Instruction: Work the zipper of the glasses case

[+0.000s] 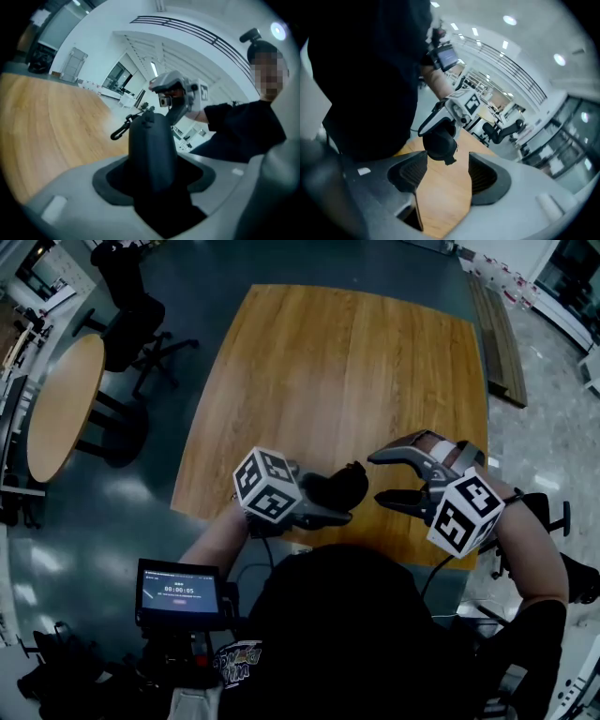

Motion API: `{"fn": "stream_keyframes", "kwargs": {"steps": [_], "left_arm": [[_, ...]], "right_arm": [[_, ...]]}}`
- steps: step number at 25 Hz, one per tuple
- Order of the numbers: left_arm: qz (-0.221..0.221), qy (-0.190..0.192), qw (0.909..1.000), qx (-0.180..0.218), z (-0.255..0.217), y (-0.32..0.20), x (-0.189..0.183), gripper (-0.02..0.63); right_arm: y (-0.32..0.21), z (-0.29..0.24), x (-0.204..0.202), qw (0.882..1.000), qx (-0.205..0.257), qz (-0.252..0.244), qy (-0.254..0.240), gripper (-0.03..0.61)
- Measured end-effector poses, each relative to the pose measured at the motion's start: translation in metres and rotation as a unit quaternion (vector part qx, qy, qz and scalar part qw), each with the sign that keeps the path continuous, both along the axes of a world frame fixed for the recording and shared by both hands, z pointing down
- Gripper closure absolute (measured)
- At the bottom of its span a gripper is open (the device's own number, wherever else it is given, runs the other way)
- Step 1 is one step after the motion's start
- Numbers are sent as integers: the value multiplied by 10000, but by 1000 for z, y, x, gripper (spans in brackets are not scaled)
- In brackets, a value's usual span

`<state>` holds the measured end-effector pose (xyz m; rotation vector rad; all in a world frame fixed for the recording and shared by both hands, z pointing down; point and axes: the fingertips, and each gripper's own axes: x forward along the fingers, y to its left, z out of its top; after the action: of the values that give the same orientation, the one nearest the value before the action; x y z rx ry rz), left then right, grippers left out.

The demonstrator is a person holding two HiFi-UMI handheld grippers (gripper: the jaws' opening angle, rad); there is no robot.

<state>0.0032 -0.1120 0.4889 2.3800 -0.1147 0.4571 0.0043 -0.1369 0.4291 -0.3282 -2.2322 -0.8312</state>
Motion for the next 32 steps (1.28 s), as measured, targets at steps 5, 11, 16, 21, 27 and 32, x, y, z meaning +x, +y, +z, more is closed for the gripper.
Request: {"fn": "stream_keyframes", "kwargs": {"steps": [5,11,16,21,27,32], "left_arm": [[940,-781,9864,1099,-8,22,-14,339],[1526,-1687,9465,2291,-2,25,-21,339],[1699,-2088,9282,2568,6,30,-21,339],[1890,-2736,8980,2880,21,27,-26,339],[1787,-2707,9004,2900,24,19,-29,342],[1618,-2455,9157,2740,22,15,-29,342]], "right_arm": [[19,-28,0,9608,-2772,-33,-63,387],[15,-14,-16,8757,-4812,59,389,390],[25,-12,-25,8358,-5464,72,537,391],[29,8,-27,8319,-5502,259,674,403],[21,11,-24,8608,-5060,353,414,485],[25,17,-13,8828,-4671,313,383,537]]}}
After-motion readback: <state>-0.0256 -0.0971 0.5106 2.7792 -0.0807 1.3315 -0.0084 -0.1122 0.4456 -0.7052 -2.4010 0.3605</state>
